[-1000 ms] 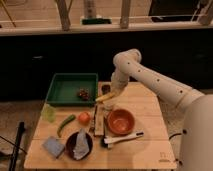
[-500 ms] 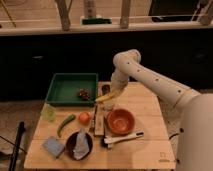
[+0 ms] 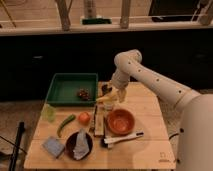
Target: Place banana in paper cup
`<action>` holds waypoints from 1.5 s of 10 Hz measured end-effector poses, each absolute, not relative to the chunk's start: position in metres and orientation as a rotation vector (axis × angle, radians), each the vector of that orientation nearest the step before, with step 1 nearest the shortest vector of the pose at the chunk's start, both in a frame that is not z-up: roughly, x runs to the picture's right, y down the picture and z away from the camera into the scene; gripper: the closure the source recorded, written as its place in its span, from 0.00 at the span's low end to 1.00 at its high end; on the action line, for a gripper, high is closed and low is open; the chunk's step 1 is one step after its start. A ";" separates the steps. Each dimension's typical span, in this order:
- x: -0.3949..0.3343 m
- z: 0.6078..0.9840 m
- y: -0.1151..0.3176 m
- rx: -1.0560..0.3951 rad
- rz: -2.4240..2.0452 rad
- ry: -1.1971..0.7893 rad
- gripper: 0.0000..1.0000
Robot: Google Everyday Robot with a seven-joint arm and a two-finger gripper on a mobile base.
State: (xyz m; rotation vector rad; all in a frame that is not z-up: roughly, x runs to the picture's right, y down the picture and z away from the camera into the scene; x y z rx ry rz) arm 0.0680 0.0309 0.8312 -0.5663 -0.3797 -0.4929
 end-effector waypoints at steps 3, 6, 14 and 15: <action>0.068 0.831 0.032 -0.568 -0.501 -0.389 0.23; 0.067 0.828 0.032 -0.565 -0.507 -0.391 0.23; 0.068 0.823 0.029 -0.533 -0.525 -0.402 0.23; 0.066 0.823 0.028 -0.529 -0.531 -0.407 0.23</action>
